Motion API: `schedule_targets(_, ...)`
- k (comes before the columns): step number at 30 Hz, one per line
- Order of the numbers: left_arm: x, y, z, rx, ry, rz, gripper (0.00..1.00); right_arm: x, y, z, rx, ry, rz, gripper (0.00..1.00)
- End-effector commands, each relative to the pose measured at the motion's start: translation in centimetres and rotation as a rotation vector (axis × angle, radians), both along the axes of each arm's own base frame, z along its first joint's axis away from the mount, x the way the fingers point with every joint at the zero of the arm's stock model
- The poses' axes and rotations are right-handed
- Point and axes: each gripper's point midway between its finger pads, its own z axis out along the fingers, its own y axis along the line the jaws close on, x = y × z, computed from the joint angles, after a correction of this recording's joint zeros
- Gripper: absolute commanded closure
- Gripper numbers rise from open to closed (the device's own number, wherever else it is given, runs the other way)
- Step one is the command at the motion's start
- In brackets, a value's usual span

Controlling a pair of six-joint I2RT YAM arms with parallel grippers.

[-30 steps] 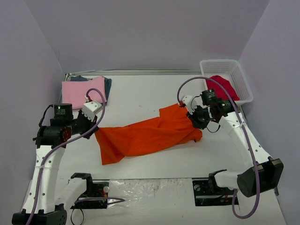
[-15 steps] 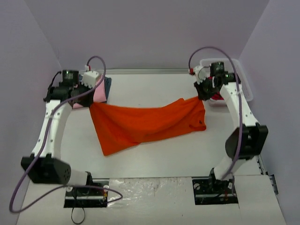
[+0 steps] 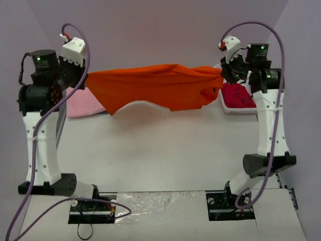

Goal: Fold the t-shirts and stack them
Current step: Flatten out the tshirt

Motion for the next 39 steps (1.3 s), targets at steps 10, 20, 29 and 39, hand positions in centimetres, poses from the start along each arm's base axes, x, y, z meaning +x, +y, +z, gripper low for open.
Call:
schedule_targets(10, -19.5, -0.2, 5.2, 0.010, -0.314, -0.070, 0.98, -19.5, -1.1, 8.7, 0.064, -0.285, -0.039, 1.00)
schedule_targets(20, -14.9, -0.3, 6.7, 0.010, -0.308, -0.068, 0.98, -16.5, -2.8, 10.0, 0.019, -0.329, -0.118, 1.00)
schedule_targets(29, -0.7, 0.6, -6.5, 0.092, -0.022, -0.050, 0.98, -4.1, -3.0, -2.2, -0.055, -0.065, -0.121, 1.00)
schedule_targets(39, 14.6, -1.3, -20.5, 0.203, 0.241, -0.039, 0.22, 9.0, -3.7, -16.5, -0.126, 0.202, -0.180, 0.30)
